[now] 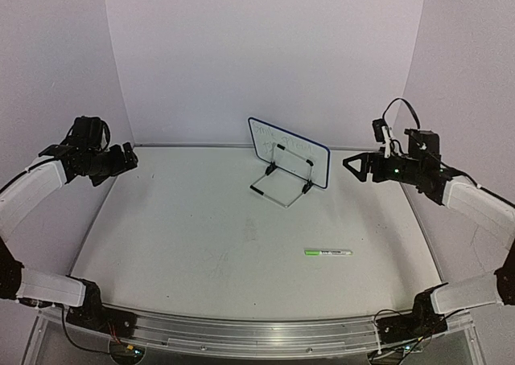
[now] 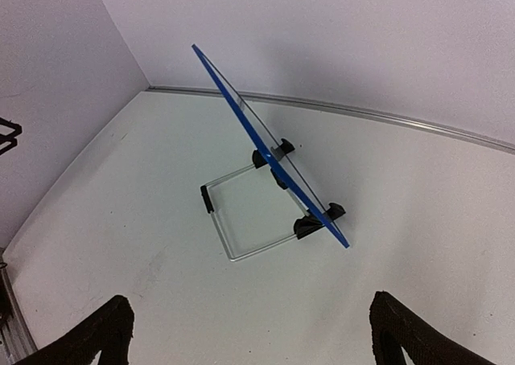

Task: Write a sentence on the whiteboard
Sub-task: Move the whiteboard stand to the center of the board.

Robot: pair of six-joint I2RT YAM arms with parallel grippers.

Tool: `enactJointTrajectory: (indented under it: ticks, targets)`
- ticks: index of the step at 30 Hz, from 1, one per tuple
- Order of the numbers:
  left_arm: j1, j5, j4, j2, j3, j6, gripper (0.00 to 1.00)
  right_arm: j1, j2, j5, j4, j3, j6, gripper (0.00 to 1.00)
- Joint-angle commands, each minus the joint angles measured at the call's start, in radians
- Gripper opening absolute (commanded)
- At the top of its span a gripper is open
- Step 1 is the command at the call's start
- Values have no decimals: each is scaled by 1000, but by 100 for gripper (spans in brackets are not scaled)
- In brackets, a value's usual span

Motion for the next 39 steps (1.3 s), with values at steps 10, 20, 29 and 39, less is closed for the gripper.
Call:
enactJointTrajectory:
  ticks: [10,20,29,39]
  targets:
    - [-114,138,84,79,-15,-90,98,89,374,-34,57,289,-140,84]
    - [-249,165,162,261,54,-154,98,142,567,70,55,437,-230,60]
    - [-314,203,241,430,142,-211,98,182,602,108,55,460,-247,25]
    - [-389,239,241,624,313,-211,98,235,578,160,55,444,-236,9]
